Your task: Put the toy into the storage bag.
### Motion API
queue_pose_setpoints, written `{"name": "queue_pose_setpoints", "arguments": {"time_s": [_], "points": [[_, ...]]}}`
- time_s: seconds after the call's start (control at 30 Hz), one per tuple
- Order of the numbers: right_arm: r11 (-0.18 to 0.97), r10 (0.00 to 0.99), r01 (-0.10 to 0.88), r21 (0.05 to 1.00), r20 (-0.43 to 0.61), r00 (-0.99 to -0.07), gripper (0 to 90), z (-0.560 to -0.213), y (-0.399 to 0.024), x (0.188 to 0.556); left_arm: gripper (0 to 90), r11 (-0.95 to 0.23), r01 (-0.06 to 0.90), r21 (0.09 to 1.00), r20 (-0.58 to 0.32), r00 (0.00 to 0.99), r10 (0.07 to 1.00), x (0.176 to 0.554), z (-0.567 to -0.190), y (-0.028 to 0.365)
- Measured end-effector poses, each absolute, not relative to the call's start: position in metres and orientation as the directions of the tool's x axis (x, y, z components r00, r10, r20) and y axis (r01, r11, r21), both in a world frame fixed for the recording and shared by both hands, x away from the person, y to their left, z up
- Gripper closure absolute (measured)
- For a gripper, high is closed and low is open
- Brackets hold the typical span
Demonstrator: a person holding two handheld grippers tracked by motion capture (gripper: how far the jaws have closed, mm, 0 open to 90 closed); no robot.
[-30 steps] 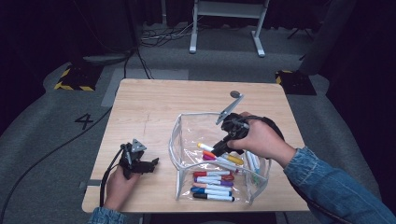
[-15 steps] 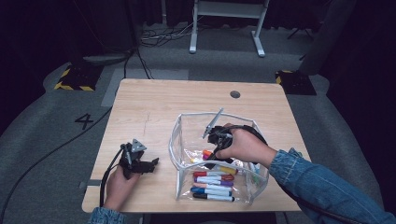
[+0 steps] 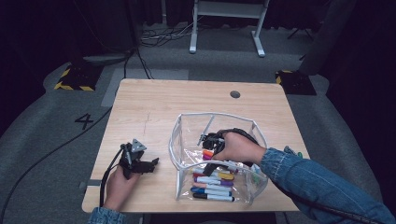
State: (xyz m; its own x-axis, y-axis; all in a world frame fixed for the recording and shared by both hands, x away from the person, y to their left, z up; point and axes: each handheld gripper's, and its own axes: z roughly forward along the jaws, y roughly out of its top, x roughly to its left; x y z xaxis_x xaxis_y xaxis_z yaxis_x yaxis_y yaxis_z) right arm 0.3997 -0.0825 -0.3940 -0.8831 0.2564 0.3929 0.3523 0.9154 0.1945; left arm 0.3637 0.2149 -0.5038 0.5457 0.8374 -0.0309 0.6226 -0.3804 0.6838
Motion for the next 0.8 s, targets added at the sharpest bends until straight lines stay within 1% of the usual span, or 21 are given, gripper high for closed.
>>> {"name": "queue_pose_setpoints", "arguments": {"time_s": [0.1, 0.27, 0.33, 0.37, 0.4, 0.43, 0.5, 0.53, 0.67, 0.8], "points": [[0.926, 0.244, 0.332, 0.181, 0.385, -0.89, 76.7, -0.399, -0.082, 0.401, 14.8, -0.381, 0.622, 0.684, -0.031, 0.546, 0.837, 0.364, -0.504, 0.215], [0.937, 0.252, 0.321, 0.136, 0.371, -0.894, 76.7, -0.409, -0.083, 0.401, 14.8, -0.381, 0.622, 0.684, -0.031, 0.546, 0.837, 0.364, -0.504, 0.215], [0.946, 0.235, 0.299, 0.125, 0.37, -0.899, 76.5, -0.413, -0.083, 0.4, 14.8, -0.381, 0.623, 0.684, -0.03, 0.545, 0.838, 0.364, -0.504, 0.215], [0.951, 0.214, 0.279, 0.131, 0.374, -0.903, 70.8, -0.415, -0.083, 0.4, 14.8, -0.38, 0.622, 0.684, -0.031, 0.546, 0.837, 0.364, -0.504, 0.215], [0.952, 0.201, 0.267, 0.151, 0.353, -0.914, 62.8, -0.416, -0.083, 0.399, 14.8, -0.38, 0.622, 0.684, -0.031, 0.545, 0.838, 0.364, -0.504, 0.215], [0.95, 0.178, 0.247, 0.189, 0.321, -0.93, 57.5, -0.416, -0.083, 0.399, 14.8, -0.38, 0.622, 0.684, -0.031, 0.545, 0.838, 0.364, -0.504, 0.215], [0.947, 0.142, 0.212, 0.243, 0.276, -0.951, 51.7, -0.41, -0.084, 0.4, 14.8, -0.38, 0.623, 0.684, -0.031, 0.546, 0.837, 0.364, -0.504, 0.215], [0.944, 0.142, 0.208, 0.255, 0.254, -0.957, 48.5, -0.406, -0.085, 0.399, 14.8, -0.381, 0.623, 0.684, -0.031, 0.546, 0.837, 0.364, -0.504, 0.215], [0.924, 0.15, 0.198, 0.328, 0.165, -0.975, 46.8, -0.382, -0.092, 0.399, 14.7, -0.381, 0.623, 0.684, -0.031, 0.546, 0.837, 0.364, -0.504, 0.215], [0.869, 0.218, 0.251, 0.425, 0.126, -0.968, 46.5, -0.348, -0.109, 0.396, 14.8, -0.381, 0.623, 0.684, -0.031, 0.546, 0.837, 0.364, -0.504, 0.215]]}}
